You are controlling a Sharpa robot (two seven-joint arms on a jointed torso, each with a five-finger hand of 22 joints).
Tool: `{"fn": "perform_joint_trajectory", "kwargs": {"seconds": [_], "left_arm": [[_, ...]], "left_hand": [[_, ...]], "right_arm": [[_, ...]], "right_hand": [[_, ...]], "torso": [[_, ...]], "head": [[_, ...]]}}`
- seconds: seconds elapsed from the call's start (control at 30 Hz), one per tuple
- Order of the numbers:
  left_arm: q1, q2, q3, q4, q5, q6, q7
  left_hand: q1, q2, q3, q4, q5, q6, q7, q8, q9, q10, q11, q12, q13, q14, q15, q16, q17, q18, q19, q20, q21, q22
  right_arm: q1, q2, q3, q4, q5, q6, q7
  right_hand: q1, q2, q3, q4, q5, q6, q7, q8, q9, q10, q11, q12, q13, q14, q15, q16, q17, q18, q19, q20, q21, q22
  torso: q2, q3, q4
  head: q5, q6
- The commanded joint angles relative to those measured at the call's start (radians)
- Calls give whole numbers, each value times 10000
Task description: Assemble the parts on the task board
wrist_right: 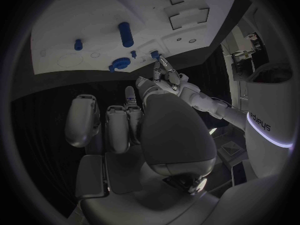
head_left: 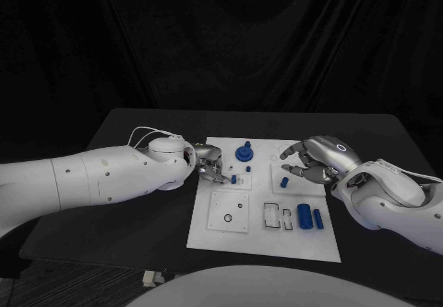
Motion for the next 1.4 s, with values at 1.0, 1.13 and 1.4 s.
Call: {"fn": "perform_joint_trajectory", "kwargs": {"seconds": [1.0,1.13,1.4], "left_arm": [[-233,180,-3,-157,73,206,-241],[-236,180,-3,-130,73,100,-365],[-238,89,-2,35,73,-456,-599]], "left_hand": [[946,-786,2576,-1165,1471,166,89,-936,-223,1076,69,35,2635,1057,-6,27,2631,141,477,6,-177,2245],[536,-1150,3868,-1725,1465,255,122,-890,-33,1076,86,35,2635,1057,16,27,2631,138,496,8,-169,2251],[248,-1249,4542,-2222,1480,259,158,-832,157,1076,95,35,2635,1057,11,27,2631,132,515,19,-147,2259]], "right_arm": [[-25,-22,4,40,-60,25,-60],[-27,-12,4,36,-60,32,-64],[-29,-11,4,36,-60,22,-66]], "right_hand": [[110,7,23,-76,57,60,15,-68,-15,360,60,-91,286,588,4,-51,290,-66,31,-11,-96,1666],[110,7,23,-76,57,60,15,-68,-15,360,60,-91,286,588,4,-51,290,-66,31,-11,-96,1666],[122,7,30,-89,64,62,18,-71,-18,349,61,-124,258,586,5,-60,279,-57,16,-10,-141,1654]], "torso": [[-2,-2,4],[-12,-1,-1],[1,4,0]], "head": [[6,0],[1,0],[-5,0]]}}
